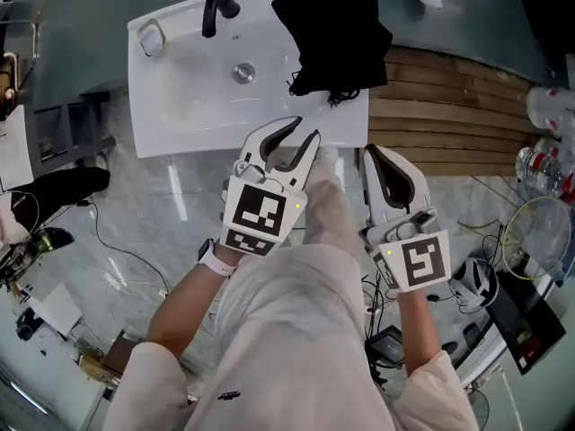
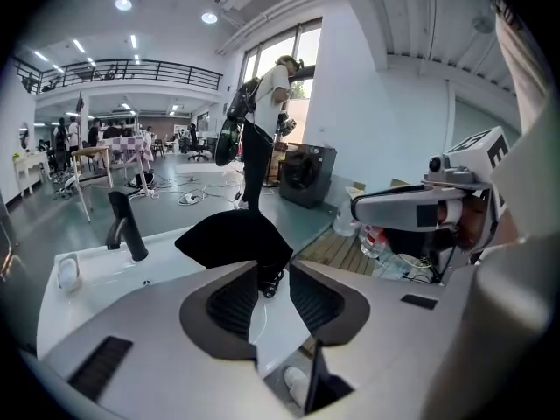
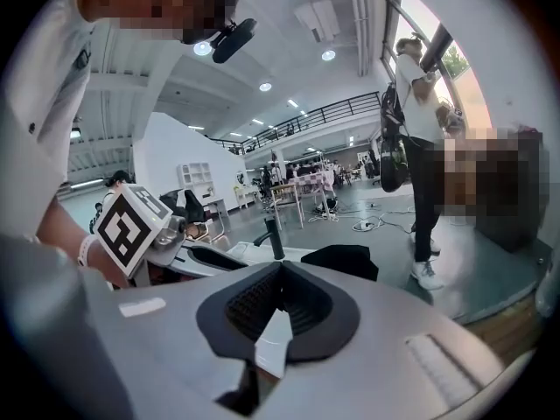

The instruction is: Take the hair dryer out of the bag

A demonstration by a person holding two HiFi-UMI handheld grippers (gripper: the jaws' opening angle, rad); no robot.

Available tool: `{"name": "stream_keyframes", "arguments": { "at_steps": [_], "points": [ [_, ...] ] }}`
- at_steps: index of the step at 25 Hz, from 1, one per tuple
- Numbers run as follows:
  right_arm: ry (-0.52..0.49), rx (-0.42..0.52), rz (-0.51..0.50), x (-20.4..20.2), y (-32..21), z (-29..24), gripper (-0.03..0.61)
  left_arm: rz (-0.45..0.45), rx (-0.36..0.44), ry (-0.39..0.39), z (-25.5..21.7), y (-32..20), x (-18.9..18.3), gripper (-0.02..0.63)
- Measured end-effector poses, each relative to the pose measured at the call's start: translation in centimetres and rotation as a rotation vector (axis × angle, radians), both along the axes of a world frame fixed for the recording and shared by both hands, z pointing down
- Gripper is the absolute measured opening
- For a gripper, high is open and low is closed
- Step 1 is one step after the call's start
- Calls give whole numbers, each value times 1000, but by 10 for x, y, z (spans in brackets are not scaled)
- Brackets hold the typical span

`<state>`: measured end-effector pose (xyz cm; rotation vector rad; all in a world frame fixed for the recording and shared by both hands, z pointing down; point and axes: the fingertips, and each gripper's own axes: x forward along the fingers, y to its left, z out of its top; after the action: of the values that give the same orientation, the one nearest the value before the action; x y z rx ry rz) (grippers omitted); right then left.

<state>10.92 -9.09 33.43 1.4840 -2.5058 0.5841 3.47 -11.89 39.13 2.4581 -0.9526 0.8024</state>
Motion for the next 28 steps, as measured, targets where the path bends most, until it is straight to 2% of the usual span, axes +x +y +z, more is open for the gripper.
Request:
{"name": "stream_keyframes", "arguments": {
  "at_steps": [3,7,9,12,17,20,21,24,28],
  "points": [
    [0,-10,-22,0,-8,13,6,-3,3,-10,12,-9,5,111],
    [2,-30,-36,-1,-18,30,94,4,21,-50,27,-23,6,134],
    [5,-41,-41,-1,-22,38,117,13,30,-65,35,-30,9,148],
    [7,-62,-54,1,-28,52,137,32,46,-93,47,-42,15,168],
    [2,-91,-55,12,-40,72,146,79,74,-185,77,-62,27,189],
    [-1,-109,-52,11,-47,83,149,77,77,-193,88,-73,28,186],
    [-1,-115,-51,12,-49,86,149,73,78,-188,89,-76,28,173],
    [-1,-129,-52,14,-53,94,153,52,84,-163,87,-85,31,58],
    [-2,-148,-61,12,-57,107,161,54,57,-132,88,-94,36,29]
  ]
}}
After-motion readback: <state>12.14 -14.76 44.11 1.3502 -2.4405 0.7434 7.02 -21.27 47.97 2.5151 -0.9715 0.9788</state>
